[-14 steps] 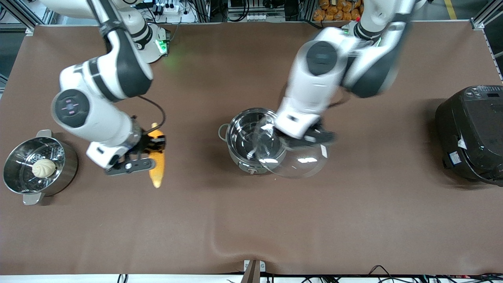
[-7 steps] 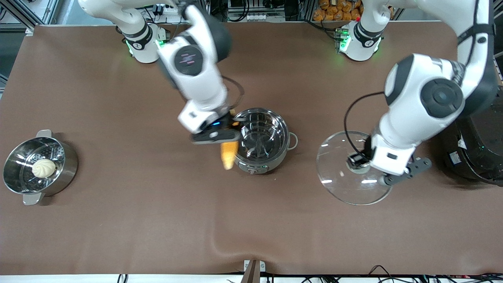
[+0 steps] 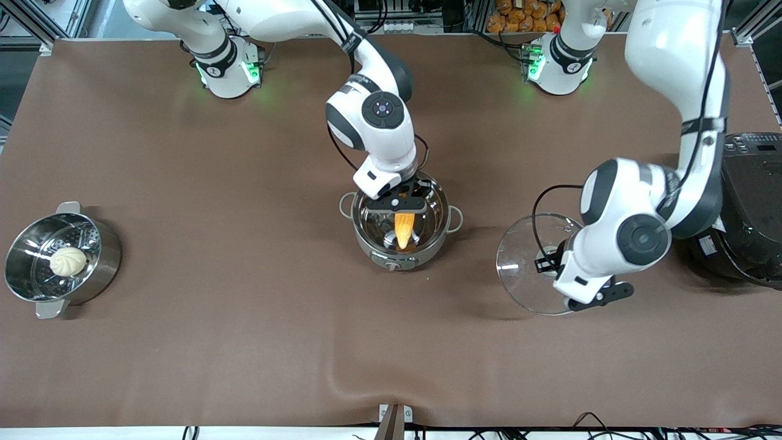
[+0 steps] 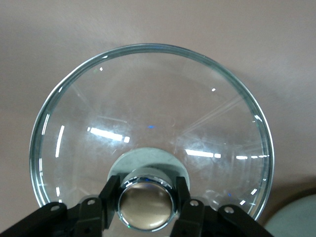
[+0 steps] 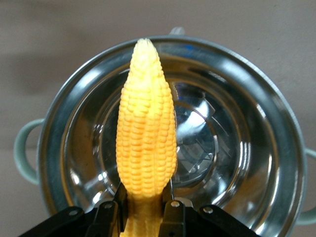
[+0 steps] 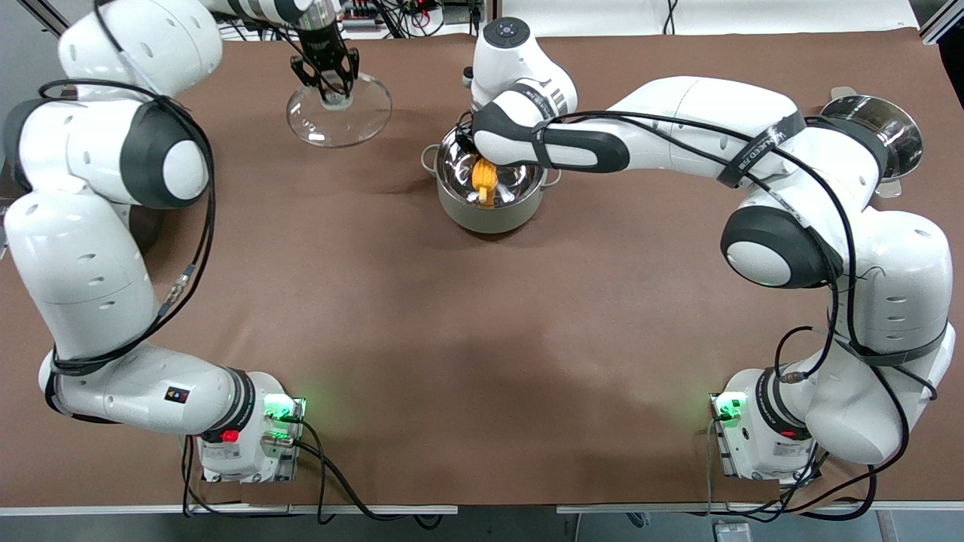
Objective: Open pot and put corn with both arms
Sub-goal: 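Lower the corn into the pot and open the right gripper, then set the glass lid on the table with the left gripper while the right gripper withdraws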
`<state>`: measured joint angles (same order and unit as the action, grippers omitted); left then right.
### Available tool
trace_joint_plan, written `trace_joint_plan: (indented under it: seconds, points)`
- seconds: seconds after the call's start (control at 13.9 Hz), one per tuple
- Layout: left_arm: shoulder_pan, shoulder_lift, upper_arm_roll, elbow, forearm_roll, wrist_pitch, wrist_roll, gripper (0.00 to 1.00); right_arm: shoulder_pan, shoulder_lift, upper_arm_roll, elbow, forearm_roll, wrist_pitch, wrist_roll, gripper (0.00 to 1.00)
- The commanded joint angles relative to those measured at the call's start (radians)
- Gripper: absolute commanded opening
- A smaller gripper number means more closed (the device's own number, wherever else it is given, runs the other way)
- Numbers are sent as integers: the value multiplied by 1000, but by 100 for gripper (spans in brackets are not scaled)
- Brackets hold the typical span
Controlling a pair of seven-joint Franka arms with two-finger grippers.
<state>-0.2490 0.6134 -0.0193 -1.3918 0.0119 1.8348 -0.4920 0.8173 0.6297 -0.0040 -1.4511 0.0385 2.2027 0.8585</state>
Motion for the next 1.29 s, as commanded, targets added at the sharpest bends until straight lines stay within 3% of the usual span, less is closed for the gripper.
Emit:
trace_joint_plan:
  seconds: [0.0,0.07,0.14,0.22,0.29,0.43,0.65,0.86,1.08,1.22]
  points:
    - [23,37,-4,16,-12,-3,53,0,-17,2,-1,28,-14,-38,10,15]
    - [31,43,-4,1,-12,4,55,0,-18,2,-1,28,-14,-43,10,20]
    - [39,36,-5,-36,-10,42,56,0,-18,4,-1,28,-16,-43,11,41]
    - [45,16,-5,-97,-10,105,61,0,-11,2,-4,20,-29,-43,11,68]
    - [51,-7,-5,-154,-10,162,65,0,-13,-2,-8,18,-76,-67,11,81]
    - [62,-43,-4,-220,-10,211,101,0,-17,-17,-8,32,-104,-154,5,92]
    - [83,-46,-4,-237,-10,230,121,0,-104,-82,-5,38,-83,-222,-56,95]
    - [85,-81,-4,-332,-10,326,121,0,-272,-177,-7,34,-25,-351,-295,95]
    - [85,-78,-4,-406,-10,446,121,0,-407,-238,-8,29,-25,-402,-349,94]
    - [86,-80,-4,-443,12,460,125,0,-481,-280,-8,28,-28,-449,-415,94]
